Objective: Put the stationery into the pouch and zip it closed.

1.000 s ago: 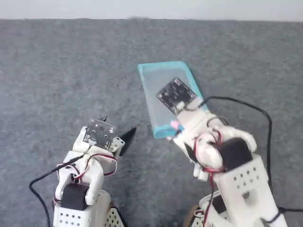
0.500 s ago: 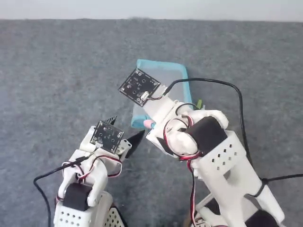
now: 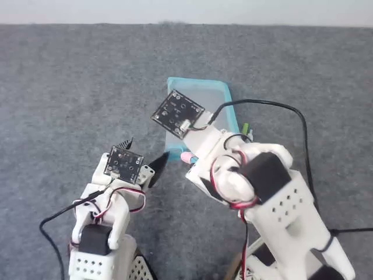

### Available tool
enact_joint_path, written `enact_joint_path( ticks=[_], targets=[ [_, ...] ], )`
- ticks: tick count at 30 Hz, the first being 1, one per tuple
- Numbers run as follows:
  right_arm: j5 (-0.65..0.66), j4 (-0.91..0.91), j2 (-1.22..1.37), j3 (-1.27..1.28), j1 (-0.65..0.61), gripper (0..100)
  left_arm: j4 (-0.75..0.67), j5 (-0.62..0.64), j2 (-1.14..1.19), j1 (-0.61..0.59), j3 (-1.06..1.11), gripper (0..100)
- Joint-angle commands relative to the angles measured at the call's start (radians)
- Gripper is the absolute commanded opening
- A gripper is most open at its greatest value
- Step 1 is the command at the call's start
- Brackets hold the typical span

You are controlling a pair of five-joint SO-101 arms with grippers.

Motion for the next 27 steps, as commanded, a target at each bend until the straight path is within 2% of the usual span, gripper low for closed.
enact_joint_path(
  ticks=[1, 4, 11, 19, 27],
  targets=[
    [0.006, 0.002, -0.041, -0.063, -0.008, 0.6, -0.009, -0.005, -0.008, -0.002, -0.019, 30],
    [0.0, 0.001, -0.008, -0.071, -0.01, 0.6, 0.026, -0.002, -0.011, 0.035, -0.047, 30],
    [0.0, 0.059, 0.016, -0.18, -0.015, 0.6, -0.018, -0.002, -0.008, 0.037, -0.018, 30],
    [0.035, 0.147, 0.015, -0.212, -0.177, 0.6, -0.025, -0.002, -0.008, 0.037, -0.015, 30],
    [0.06, 0.136, 0.013, -0.08, -0.228, 0.6, -0.025, -0.002, -0.011, 0.035, -0.021, 30]
  ],
)
